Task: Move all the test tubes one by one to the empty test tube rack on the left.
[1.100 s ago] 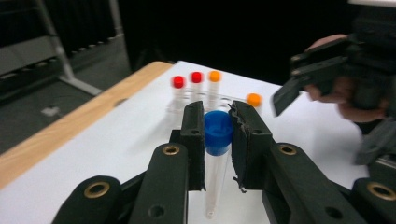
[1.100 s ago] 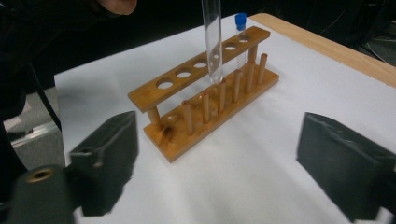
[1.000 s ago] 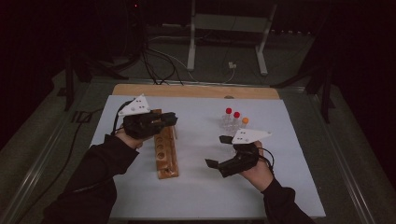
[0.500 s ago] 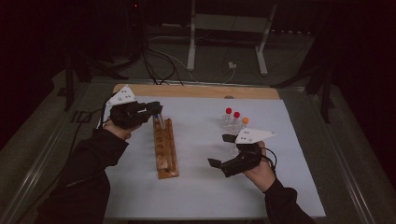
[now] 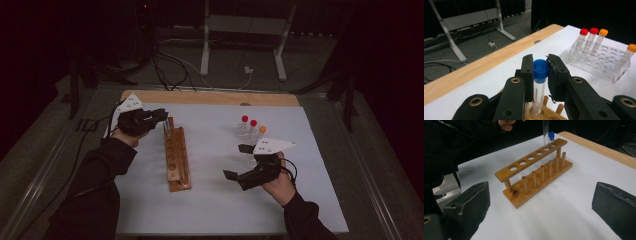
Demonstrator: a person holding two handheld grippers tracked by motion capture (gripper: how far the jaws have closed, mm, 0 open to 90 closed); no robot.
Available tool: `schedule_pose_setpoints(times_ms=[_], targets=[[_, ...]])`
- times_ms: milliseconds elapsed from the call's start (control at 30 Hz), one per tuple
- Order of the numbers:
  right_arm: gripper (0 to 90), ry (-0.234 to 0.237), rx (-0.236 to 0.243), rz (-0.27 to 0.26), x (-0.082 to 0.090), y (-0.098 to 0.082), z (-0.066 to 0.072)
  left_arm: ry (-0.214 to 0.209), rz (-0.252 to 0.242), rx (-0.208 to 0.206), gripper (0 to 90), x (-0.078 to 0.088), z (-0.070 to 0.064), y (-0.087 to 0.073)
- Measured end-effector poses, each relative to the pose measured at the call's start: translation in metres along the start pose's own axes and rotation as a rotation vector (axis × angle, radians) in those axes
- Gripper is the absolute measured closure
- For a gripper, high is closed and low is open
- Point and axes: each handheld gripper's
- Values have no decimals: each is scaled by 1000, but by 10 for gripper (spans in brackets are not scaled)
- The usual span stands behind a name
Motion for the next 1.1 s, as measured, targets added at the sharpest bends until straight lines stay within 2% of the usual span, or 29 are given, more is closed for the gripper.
schedule_pose_setpoints(times_ms=[500,600,800,1100], targets=[[16,8,-4,0,1,-2,0,-10,57,20,774,-28,-1,-31],[16,9,-4,-2,1,-2,1,-14,56,30,774,-31,0,-35],[16,12,-4,-2,1,-2,1,-4,68,19,773,-33,-3,-38],[16,24,-7,-16,5,0,0,-19,90,9,765,-33,-3,-38]])
Point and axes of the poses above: each handheld gripper's, and its own axes: x roughly backward along the jaws, y roughly out of its top, z roughly to its left, and after that the axes turned 14 degrees about z, right-handed
